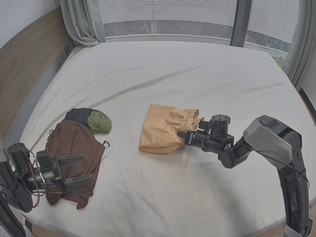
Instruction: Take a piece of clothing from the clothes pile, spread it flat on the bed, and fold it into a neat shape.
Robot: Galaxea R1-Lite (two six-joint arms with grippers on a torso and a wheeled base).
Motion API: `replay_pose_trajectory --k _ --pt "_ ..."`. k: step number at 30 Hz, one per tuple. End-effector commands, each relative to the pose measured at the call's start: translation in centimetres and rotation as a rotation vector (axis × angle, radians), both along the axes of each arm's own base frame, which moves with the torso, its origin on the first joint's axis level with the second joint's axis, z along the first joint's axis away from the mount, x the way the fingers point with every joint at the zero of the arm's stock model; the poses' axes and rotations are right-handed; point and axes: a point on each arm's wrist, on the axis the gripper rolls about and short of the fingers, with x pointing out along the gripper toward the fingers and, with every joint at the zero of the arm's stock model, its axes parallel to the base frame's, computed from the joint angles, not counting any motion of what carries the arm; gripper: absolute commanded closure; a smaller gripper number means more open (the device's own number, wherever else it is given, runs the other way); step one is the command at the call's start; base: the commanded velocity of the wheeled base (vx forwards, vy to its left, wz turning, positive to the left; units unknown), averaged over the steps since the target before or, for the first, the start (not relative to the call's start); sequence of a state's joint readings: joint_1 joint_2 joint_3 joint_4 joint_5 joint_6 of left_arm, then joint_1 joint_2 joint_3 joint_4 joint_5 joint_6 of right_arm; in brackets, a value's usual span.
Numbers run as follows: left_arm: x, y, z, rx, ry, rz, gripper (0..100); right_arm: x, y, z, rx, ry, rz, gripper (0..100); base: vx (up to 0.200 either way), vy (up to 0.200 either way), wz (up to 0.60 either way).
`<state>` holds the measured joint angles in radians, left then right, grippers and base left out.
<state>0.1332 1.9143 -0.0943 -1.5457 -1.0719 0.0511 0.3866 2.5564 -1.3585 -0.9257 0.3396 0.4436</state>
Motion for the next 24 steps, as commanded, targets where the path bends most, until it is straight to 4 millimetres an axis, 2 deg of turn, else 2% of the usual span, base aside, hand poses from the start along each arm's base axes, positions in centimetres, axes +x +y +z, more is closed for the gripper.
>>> replay_pose_trajectory --k 1,12,13,21,24 --pt "-0.1 0.0 -0.1 0.000 0.004 -0.002 0 -1.1 -1.3 -1.7 -0.020 0.032 -0.017 100 0.000 0.000 0.00" --pt "0.1 0.0 0.1 0.002 -0.008 0.000 0 -1.4 -0.9 -2.7 -0.026 0.047 -0.011 100 0.000 0.000 0.00" --pt "0.1 0.0 0.1 0.002 -0.010 0.000 0 -1.4 -0.8 -2.8 -0.026 0.048 -0.010 0 0.000 0.000 0.00" --pt "0.1 0.0 0.1 0.002 -0.010 0.000 0 -1.9 -1.7 -2.0 -0.037 0.033 -0.059 0 0.000 0.000 0.00" --pt "0.2 0.0 0.1 0.001 -0.008 0.000 0 -3.0 -3.3 -0.8 -0.040 0.041 -0.085 0 0.000 0.000 0.00"
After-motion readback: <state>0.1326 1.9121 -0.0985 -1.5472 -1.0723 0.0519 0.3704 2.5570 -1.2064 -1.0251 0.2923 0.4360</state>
